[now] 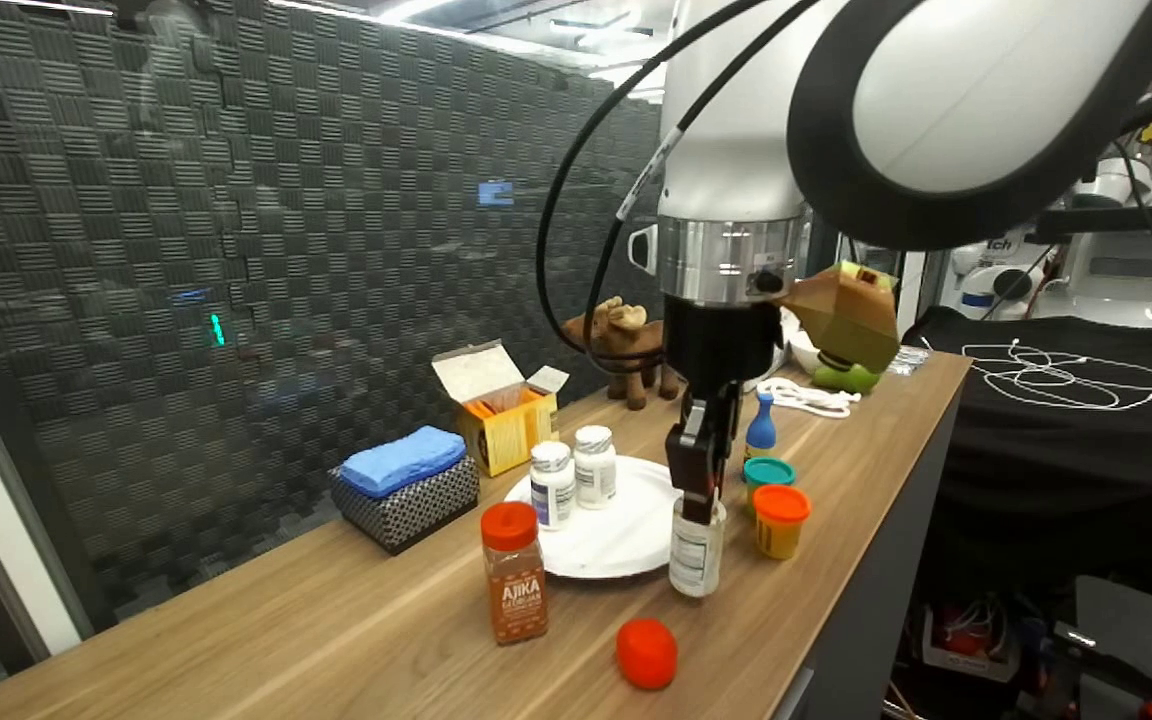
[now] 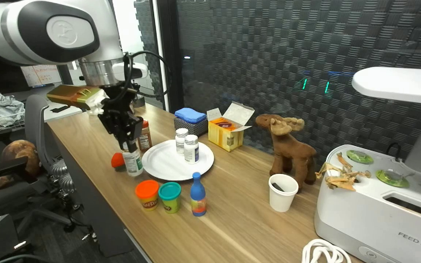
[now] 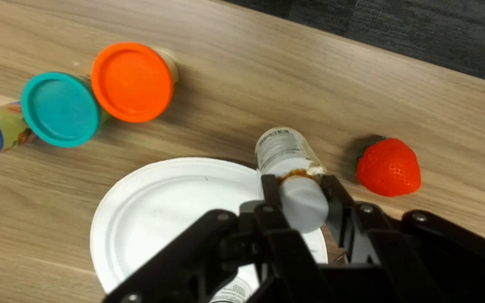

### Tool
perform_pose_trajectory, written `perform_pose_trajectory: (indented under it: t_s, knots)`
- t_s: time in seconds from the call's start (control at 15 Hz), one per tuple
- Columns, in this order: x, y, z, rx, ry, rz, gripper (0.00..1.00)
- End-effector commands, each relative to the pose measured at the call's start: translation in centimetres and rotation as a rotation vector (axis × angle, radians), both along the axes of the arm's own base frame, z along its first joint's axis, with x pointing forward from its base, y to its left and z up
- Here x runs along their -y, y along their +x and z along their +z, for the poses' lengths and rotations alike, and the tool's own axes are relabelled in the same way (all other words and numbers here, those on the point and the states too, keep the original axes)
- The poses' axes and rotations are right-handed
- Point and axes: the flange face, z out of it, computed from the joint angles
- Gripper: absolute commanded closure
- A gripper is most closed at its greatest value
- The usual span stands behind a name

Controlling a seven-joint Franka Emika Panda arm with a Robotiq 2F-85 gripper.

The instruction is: Put the bottles and orange plushie on the white plate one at a time

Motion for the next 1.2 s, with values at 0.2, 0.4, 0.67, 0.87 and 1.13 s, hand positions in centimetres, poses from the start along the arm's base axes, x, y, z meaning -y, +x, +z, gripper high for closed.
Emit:
perform_pose_trajectory:
  t_s: [0.2,0.4,0.67,0.87,1.13]
  knots:
    - [2.9,2.4,3.6,-0.029,-0.025,-0.063,0.9]
    - [3.8,4.0,2.8,-0.007,-0.017,-0.083,0.9]
    - [4.3,6.4,1.1,0.031,-0.007,-0.096,0.9]
    - [4.7,7.8,-0.1,0.07,-0.031,-0.085,0.9]
    - [5.8,9.4,-1.1,0.12,-0.084,-0.075,0.89]
